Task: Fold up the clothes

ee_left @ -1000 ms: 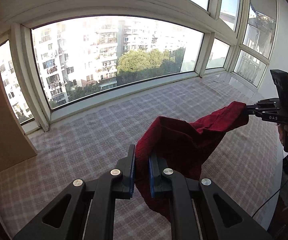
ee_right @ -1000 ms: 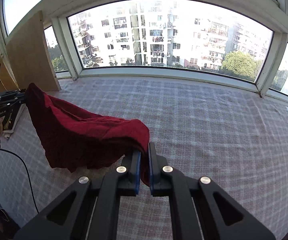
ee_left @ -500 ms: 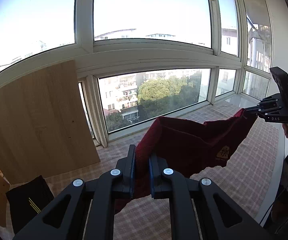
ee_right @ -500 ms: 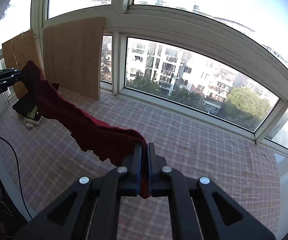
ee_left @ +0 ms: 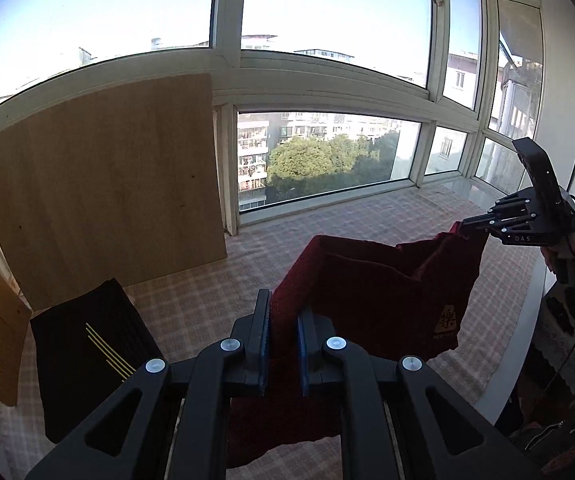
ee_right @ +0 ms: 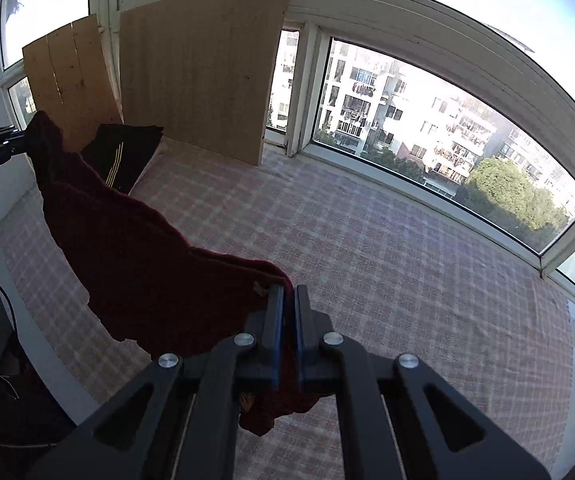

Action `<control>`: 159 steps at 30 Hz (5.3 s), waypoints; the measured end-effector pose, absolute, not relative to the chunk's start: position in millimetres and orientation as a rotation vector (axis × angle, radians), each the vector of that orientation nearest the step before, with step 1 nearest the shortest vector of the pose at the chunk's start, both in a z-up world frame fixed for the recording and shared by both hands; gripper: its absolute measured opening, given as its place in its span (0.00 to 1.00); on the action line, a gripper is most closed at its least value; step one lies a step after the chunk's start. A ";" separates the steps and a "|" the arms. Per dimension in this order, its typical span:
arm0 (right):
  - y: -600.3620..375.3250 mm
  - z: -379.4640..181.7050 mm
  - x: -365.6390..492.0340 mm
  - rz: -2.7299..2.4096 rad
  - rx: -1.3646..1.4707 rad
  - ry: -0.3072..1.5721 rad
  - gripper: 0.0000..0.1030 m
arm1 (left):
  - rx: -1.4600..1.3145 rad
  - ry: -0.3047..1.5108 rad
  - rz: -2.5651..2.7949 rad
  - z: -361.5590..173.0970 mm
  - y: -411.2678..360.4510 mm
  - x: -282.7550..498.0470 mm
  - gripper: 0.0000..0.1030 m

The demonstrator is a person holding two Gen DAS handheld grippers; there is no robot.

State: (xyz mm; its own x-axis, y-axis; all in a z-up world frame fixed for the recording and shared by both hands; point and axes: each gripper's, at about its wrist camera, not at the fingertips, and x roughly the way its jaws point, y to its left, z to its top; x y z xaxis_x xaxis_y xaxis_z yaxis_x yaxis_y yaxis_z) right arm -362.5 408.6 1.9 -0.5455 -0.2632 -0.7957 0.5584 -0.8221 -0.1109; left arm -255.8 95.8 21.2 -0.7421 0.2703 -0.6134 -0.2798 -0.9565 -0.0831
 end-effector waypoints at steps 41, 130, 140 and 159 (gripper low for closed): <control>381.4 -193.2 -422.5 -2.255 1.617 0.386 0.48 | -1.543 -0.033 2.361 -180.3 60.8 -281.2 0.38; 466.2 -177.4 -358.2 -2.224 1.722 0.273 0.03 | -1.574 -0.024 2.244 -207.2 72.2 -281.5 0.41; 479.5 -154.1 -354.5 -2.220 1.740 0.327 0.23 | -1.521 0.000 2.280 -179.7 80.4 -270.4 0.41; 440.8 -180.7 -529.7 -2.034 1.494 0.395 0.37 | -1.281 0.168 2.208 -158.0 403.6 -305.0 0.41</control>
